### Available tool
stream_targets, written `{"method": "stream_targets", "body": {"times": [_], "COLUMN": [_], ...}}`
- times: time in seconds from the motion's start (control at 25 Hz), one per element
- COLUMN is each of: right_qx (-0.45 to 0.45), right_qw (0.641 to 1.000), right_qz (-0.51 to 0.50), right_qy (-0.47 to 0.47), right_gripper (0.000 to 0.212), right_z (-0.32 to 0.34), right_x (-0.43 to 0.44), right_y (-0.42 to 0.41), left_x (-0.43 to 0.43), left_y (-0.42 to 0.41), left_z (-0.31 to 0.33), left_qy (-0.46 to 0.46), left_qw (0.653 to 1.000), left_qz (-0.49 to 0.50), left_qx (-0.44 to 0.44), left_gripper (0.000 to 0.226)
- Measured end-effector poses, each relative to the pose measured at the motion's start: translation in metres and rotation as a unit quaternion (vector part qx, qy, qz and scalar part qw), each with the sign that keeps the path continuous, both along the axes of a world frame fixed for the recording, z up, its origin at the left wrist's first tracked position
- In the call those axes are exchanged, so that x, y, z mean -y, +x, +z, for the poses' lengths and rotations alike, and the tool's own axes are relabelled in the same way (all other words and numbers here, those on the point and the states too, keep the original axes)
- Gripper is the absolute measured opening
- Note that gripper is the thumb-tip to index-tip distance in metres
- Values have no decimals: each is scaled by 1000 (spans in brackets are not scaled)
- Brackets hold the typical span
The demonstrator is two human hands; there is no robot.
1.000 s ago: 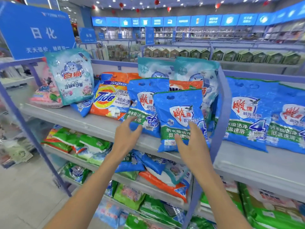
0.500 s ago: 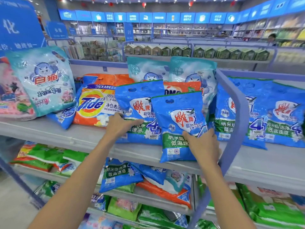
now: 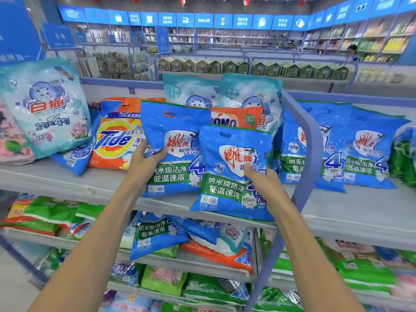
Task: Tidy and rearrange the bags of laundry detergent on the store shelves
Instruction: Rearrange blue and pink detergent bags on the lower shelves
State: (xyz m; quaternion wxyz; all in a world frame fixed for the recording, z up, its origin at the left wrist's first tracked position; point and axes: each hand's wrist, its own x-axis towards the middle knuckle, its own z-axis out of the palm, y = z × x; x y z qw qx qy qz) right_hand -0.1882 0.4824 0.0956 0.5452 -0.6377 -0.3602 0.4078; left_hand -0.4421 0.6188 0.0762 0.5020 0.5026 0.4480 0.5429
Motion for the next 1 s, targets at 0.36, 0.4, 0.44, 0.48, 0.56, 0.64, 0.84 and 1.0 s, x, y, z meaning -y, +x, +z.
{"method": "stream_targets", "body": {"times": [0.36, 0.4, 0.44, 0.48, 0.56, 0.64, 0.84, 1.0], "right_qx": [24, 22, 18, 14, 10, 1, -11, -29], "right_qw": [983, 982, 981, 979, 980, 983, 987, 990], "right_qz": [-45, -40, -39, -39, -37, -16, 31, -28], "right_qy": [176, 184, 191, 198, 196, 184, 158, 138], "right_gripper": [28, 26, 26, 25, 24, 21, 6, 8], "right_z": [32, 33, 35, 33, 29, 23, 13, 13], "right_x": [34, 44, 54, 63, 85, 109, 180, 219], "right_y": [-9, -10, -12, -11, -7, 3, 60, 127], "left_x": [62, 74, 87, 101, 130, 160, 226, 256], "left_y": [-27, -27, -27, -23, -15, -8, 18, 78], "left_z": [39, 47, 52, 56, 56, 50, 24, 15], "left_qy": [37, 50, 62, 70, 79, 68, 22, -31], "left_qw": [984, 984, 984, 984, 983, 981, 989, 995], "left_qz": [110, 115, 123, 131, 152, 172, 142, 81], "left_qx": [134, 124, 110, 95, 66, 53, 32, 53], "left_gripper": [71, 79, 69, 49, 25, 40, 64, 65]}}
